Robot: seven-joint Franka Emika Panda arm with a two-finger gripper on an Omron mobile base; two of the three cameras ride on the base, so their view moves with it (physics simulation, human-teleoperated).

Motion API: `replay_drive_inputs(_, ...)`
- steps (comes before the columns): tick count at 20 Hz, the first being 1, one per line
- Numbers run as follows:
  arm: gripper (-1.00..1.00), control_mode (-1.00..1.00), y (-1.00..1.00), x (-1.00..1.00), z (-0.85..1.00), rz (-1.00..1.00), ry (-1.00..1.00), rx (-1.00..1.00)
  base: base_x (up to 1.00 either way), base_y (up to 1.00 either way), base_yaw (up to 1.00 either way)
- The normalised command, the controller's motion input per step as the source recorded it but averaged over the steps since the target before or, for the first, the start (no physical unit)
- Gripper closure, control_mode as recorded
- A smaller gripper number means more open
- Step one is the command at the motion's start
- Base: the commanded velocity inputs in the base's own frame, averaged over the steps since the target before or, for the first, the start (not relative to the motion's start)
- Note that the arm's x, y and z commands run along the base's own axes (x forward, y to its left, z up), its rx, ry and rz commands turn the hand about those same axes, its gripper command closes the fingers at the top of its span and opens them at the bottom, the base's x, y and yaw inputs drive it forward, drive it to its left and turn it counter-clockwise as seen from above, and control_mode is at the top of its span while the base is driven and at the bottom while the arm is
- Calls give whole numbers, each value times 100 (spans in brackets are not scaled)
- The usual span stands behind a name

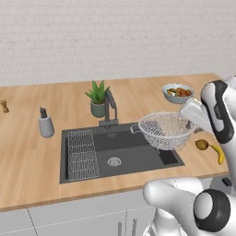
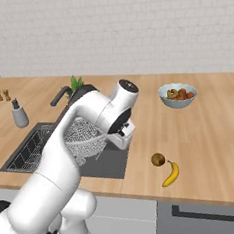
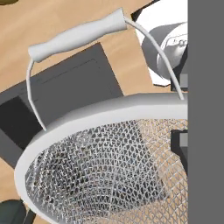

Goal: Put the colander in the sink, put the pear, banana in the colander, and turn on the sink faucet and pour water over the colander.

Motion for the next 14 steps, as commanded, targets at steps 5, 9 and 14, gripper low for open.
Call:
replay_drive_inputs(5, 100, -100, -6, 42, -48, 29, -15, 11, 0, 0, 0)
replay_drive_inputs(9, 100, -100, 30, 44, -64, 8, -9, 4, 0, 0, 0)
replay_drive_inputs(14, 100, -100, 49, 26, -40, 0, 1, -1, 0, 0, 0)
